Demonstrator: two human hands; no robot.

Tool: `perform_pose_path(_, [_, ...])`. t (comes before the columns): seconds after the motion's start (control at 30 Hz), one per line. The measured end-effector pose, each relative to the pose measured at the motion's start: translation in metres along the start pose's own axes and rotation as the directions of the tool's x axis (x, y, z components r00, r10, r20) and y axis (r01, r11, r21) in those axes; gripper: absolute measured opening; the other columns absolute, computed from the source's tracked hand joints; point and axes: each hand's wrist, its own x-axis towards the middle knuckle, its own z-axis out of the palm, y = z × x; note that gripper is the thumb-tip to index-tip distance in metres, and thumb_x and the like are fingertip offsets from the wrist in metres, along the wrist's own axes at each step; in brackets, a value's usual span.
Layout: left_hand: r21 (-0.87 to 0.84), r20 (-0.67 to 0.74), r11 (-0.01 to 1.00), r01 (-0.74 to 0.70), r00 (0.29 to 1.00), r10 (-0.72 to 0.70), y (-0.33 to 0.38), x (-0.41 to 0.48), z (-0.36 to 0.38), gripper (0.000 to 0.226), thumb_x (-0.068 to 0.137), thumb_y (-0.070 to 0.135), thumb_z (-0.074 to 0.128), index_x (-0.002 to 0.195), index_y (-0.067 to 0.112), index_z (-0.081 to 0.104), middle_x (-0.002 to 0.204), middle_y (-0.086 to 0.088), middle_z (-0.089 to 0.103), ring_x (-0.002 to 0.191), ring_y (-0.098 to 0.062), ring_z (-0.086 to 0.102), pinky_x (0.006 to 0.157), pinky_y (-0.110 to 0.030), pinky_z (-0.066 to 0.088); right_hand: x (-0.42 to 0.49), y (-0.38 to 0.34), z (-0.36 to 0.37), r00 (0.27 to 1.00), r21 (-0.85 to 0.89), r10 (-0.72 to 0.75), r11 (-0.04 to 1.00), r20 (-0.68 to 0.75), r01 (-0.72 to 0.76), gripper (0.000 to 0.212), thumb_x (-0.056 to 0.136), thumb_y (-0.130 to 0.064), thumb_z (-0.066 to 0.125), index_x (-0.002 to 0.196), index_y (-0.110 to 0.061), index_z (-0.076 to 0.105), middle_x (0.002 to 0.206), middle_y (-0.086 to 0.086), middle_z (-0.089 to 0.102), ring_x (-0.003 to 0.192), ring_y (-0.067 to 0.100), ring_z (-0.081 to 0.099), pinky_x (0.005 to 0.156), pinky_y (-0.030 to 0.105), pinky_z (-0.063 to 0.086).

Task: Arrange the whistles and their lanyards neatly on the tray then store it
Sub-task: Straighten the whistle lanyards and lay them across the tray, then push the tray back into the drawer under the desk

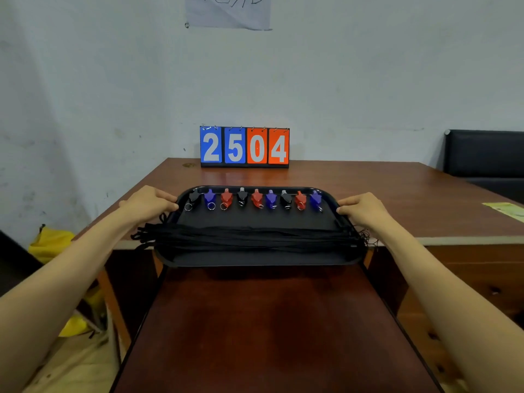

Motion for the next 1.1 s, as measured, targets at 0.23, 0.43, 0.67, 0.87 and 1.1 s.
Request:
perform_pose_path(0.23, [-0.02, -0.022, 0.999, 0.049, 0.999, -0.049, -0.004, -0.084, 0.003, 0.022, 0.075, 0.036, 0.067, 0.097, 0.035, 0.072, 0.11, 0.002, 0.067, 0.116, -0.027, 0.053, 0.108, -0.047, 0.031, -0.058, 0.02, -0.006, 1.0, -0.025, 0.004, 1.0, -0.005, -0.004, 0.021, 0.086, -0.014, 0.063, 0.105, -0.016, 0.073, 0.108, 0.007, 0.071, 0.087, 0.02, 0.06, 0.081, 0.035, 0.05])
perform_pose_path(0.43, [-0.049, 0.0, 0.997, 0.065, 0.998, -0.065, -0.022, -0.133, 0.01, 0.014, 0.079, 0.03, 0.067, 0.09, 0.035, 0.074, 0.102, 0.0, 0.072, 0.105, -0.026, 0.061, 0.1, -0.046, 0.043, -0.1, 0.042, -0.003, 0.999, 0.021, -0.004, 1.0, 0.035, 0.003, 0.022, 0.086, -0.012, 0.062, 0.105, -0.016, 0.073, 0.094, 0.003, 0.072, 0.075, 0.016, 0.061, 0.069, 0.03, 0.043])
perform_pose_path(0.67, [-0.051, 0.016, 0.996, 0.066, 0.998, -0.065, -0.042, -0.161, 0.023, 0.016, 0.081, 0.032, 0.067, 0.097, 0.035, 0.072, 0.114, 0.001, 0.068, 0.117, -0.025, 0.054, 0.106, -0.044, 0.036, -0.125, 0.063, 0.006, 0.998, -0.038, 0.035, 0.999, 0.045, -0.033, 0.026, 0.087, -0.018, 0.063, 0.112, -0.015, 0.07, 0.116, 0.005, 0.067, 0.1, 0.019, 0.059, 0.079, 0.027, 0.041])
perform_pose_path(0.87, [0.024, 0.084, 0.99, 0.136, 0.987, -0.137, -0.061, -0.166, 0.038, 0.021, 0.076, 0.041, 0.067, 0.096, 0.038, 0.071, 0.098, 0.007, 0.071, 0.11, -0.027, 0.058, 0.103, -0.051, 0.038, -0.133, 0.08, 0.022, 0.997, -0.056, 0.071, 0.996, 0.02, -0.07, 0.026, 0.089, -0.019, 0.061, 0.114, -0.016, 0.07, 0.109, 0.006, 0.068, 0.093, 0.015, 0.058, 0.076, 0.024, 0.041])
perform_pose_path(1.1, [0.081, 0.096, 0.982, 0.169, 0.98, -0.176, -0.063, -0.158, 0.056, 0.027, 0.084, 0.037, 0.063, 0.11, 0.032, 0.067, 0.085, 0.015, 0.066, 0.108, -0.026, 0.059, 0.105, -0.047, 0.035, -0.127, 0.096, 0.041, 0.991, -0.029, 0.115, 0.993, 0.063, -0.113, 0.029, 0.09, -0.02, 0.06, 0.117, -0.016, 0.067, 0.115, 0.006, 0.067, 0.099, 0.018, 0.06, 0.076, 0.024, 0.044])
